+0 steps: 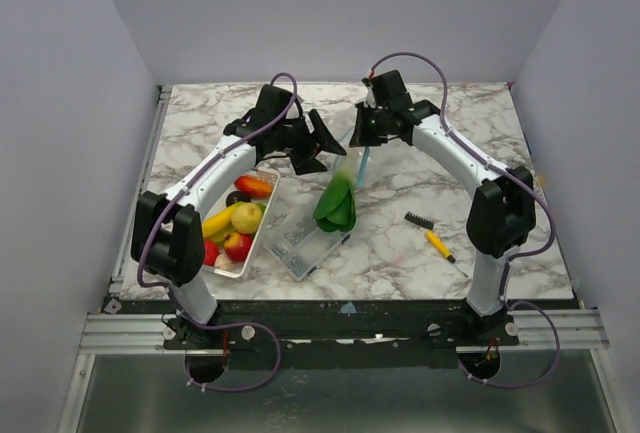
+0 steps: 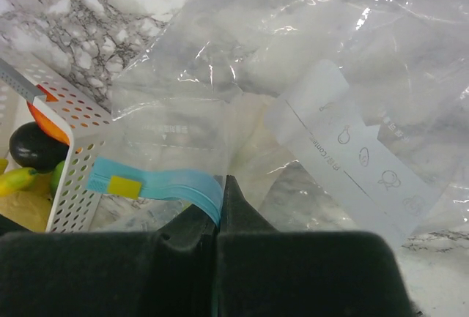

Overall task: Place the food in the zip-top bag and seal the zipper
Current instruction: Place the fake vegetable in the zipper food storage bag.

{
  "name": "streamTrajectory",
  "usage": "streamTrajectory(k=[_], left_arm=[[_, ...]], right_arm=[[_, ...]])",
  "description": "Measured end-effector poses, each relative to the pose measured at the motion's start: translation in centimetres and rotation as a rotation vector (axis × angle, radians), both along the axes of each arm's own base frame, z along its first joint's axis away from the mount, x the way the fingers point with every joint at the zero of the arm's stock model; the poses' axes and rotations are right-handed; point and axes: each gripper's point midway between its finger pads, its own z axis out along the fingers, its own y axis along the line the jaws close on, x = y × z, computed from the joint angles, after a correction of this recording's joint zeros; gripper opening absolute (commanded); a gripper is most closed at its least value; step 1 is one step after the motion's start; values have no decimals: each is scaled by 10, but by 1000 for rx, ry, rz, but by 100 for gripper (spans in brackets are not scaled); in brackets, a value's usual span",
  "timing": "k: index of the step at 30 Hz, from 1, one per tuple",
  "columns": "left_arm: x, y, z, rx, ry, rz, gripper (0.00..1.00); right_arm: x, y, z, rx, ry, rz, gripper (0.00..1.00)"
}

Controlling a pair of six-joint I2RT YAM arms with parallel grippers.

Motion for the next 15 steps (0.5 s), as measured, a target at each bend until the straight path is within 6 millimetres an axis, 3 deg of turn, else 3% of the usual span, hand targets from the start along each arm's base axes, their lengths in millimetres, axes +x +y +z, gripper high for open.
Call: streamTrajectory(k=[9,15], left_arm=[[-28,-9,3,129,-182,-162,75],[-58,-18,-34,365,-281,-287,86]], right_arm=[[8,-10,2,51,54,9,1],[4,-3,-1,78,80,35,1]])
